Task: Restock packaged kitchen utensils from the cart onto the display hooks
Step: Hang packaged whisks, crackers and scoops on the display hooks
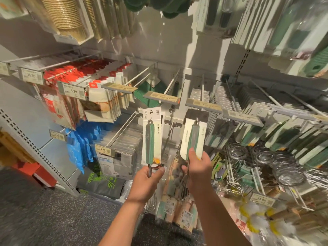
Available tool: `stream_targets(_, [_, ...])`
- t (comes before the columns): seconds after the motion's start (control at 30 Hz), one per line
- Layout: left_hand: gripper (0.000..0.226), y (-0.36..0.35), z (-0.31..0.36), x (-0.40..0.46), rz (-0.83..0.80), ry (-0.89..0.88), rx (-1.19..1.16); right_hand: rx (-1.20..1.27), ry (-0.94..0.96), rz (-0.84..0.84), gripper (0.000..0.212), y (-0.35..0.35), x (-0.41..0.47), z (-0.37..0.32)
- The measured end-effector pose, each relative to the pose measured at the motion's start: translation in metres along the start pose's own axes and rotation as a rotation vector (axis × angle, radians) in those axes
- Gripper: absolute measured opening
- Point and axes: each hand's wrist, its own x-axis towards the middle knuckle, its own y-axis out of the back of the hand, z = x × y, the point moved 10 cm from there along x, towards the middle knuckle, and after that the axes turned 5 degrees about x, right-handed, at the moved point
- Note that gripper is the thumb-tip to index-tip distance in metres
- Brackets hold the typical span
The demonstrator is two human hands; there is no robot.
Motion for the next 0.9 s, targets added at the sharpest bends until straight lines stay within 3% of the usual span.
stream_targets(0.1, [0.035, 0.001, 0.001, -0.003, -0.005, 0.0, -0.012, 0.041, -0.185, 0.045, 0.048, -0.003, 0.026, 0.008])
stream_targets(0.23, [0.035, 0.002, 0.003, -0.007, -0.012, -0.015, -0.031, 0.011, -0.216, 0.067, 0.045, -0.004, 0.047, 0.011])
stream_targets(0.33, [0.035, 0.002, 0.004, -0.009, -0.01, -0.017, -0.041, -0.115, -0.299, -0.024, 0.043, -0.002, 0.053, 0.027])
stream_targets(0.47, [0.031, 0.0, 0.005, -0.011, -0.011, -0.019, -0.024, -0.474, -0.312, -0.095, 0.045, 0.005, 0.043, 0.036])
stream_targets(0.53, [0.03, -0.001, 0.004, -0.01, -0.02, -0.016, -0.018, -0.382, -0.336, -0.064, 0.047, 0.012, 0.034, 0.044])
stream_targets(0.6, [0.03, -0.001, 0.001, -0.008, -0.026, -0.013, 0.003, -0.201, -0.337, -0.113, 0.063, 0.01, 0.02, 0.052])
stream_targets(0.63, [0.03, -0.001, 0.0, -0.008, -0.026, -0.017, 0.015, -0.149, -0.331, -0.16, 0.062, 0.006, 0.009, 0.053])
stream_targets(0.73, [0.031, -0.003, -0.001, -0.006, -0.022, -0.028, 0.039, -0.152, -0.333, -0.276, 0.02, -0.003, -0.013, 0.062])
stream_targets(0.77, [0.031, -0.004, -0.001, -0.005, -0.021, -0.028, 0.046, -0.185, -0.302, -0.307, 0.015, -0.006, -0.016, 0.062])
stream_targets(0.9, [0.03, -0.007, 0.0, -0.006, -0.04, -0.031, 0.033, -0.189, -0.216, -0.376, 0.023, -0.025, -0.023, 0.047])
